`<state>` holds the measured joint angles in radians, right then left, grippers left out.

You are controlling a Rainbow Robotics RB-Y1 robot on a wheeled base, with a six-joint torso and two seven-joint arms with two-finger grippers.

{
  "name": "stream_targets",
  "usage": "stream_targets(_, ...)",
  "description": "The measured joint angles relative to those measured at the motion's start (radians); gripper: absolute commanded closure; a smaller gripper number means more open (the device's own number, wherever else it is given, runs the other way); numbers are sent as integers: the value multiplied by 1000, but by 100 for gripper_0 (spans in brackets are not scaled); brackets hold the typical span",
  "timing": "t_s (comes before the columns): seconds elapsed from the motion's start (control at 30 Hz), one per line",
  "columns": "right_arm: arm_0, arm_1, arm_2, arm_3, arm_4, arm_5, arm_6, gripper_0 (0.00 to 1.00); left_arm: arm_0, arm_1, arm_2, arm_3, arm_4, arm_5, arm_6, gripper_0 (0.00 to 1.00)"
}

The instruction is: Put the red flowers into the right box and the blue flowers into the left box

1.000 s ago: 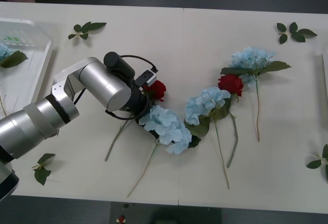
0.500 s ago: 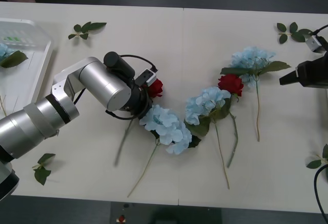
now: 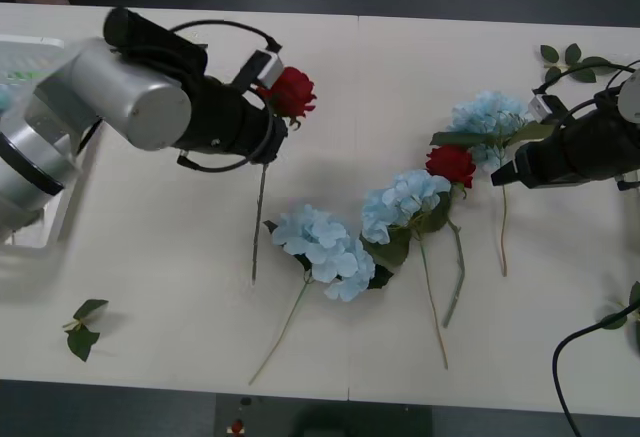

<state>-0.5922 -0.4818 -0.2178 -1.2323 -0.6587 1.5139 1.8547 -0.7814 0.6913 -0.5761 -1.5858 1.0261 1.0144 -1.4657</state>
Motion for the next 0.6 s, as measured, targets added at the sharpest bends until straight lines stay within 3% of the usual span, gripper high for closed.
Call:
stream_targets(0.13,0,10,-11,0,-19,0,1,0,-34,7,67,-33,97,-2,59,100)
stream_targets(0.27,0,10,-47,-26,-79,20,82,0,-44,-47,108,-99,97,-72,265,100)
stream_targets(0.43,0,9,-151,-87,-191,143,287,0,-34,-158,141,-177,37,-145,377,100)
stream_targets(0.6,0,-5,-254,-131,-318,283,300,0,-15,-266,144,-237,-92,-220,482,100)
